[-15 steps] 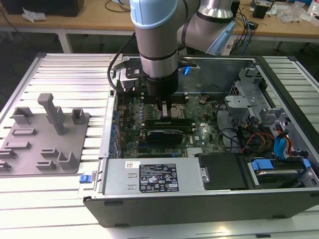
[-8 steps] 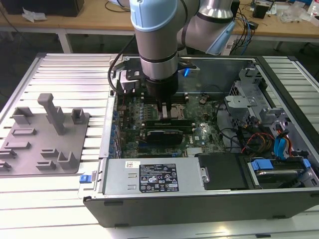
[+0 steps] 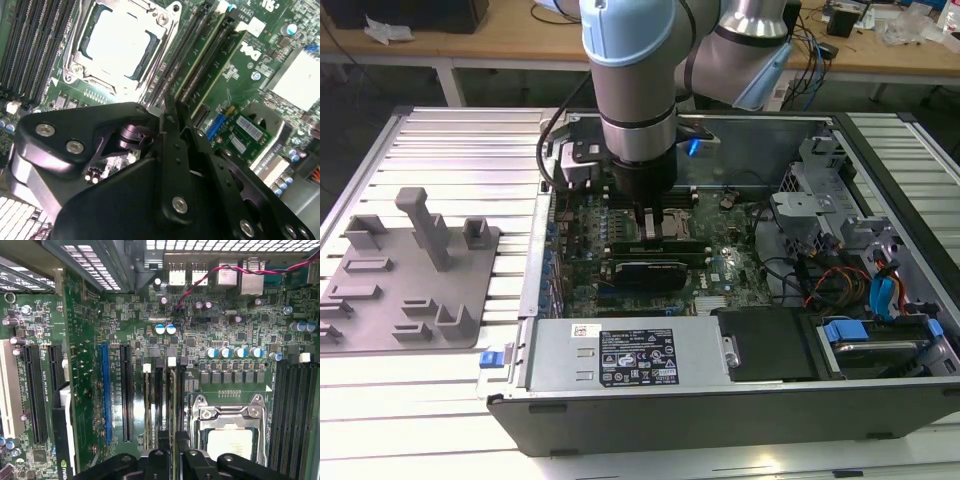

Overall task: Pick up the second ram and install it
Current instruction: 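Insert the second ram into the second slot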

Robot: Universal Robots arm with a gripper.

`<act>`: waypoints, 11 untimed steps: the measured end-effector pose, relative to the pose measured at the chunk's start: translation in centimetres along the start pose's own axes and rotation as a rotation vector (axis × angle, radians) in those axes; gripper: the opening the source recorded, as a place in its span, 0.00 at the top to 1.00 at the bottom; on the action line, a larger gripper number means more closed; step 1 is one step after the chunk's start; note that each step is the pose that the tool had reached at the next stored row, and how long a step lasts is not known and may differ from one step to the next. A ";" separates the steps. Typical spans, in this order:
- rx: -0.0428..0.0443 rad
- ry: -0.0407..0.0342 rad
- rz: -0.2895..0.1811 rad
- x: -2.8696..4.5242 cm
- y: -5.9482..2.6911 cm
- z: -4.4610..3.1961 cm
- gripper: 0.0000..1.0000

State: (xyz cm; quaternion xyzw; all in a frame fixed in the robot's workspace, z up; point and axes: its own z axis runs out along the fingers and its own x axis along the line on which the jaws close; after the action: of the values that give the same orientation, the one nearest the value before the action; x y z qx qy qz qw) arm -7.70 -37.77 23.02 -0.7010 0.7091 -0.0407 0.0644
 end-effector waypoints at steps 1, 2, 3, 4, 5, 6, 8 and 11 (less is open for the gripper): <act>0.0000 -0.0001 0.000 -0.02 -0.13 -0.89 0.83; 0.0000 0.0000 0.000 -0.04 -0.20 -1.39 0.83; -0.0001 0.0002 0.000 -0.08 -0.36 -2.46 0.83; -0.0001 0.0002 0.000 -0.11 -0.50 -3.37 0.83; -0.0001 0.0001 0.000 -0.11 -0.52 -3.49 0.83; 0.0000 -0.0001 0.000 -0.12 -0.52 -3.48 0.83; -0.0018 0.0000 0.000 -0.11 -0.53 -3.49 0.83; -0.0887 -0.0033 0.004 -0.12 -0.80 -3.42 0.83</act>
State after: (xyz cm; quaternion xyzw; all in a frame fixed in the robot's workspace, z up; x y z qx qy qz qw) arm -7.42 -37.78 26.53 -0.7019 0.7114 -0.0079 0.0344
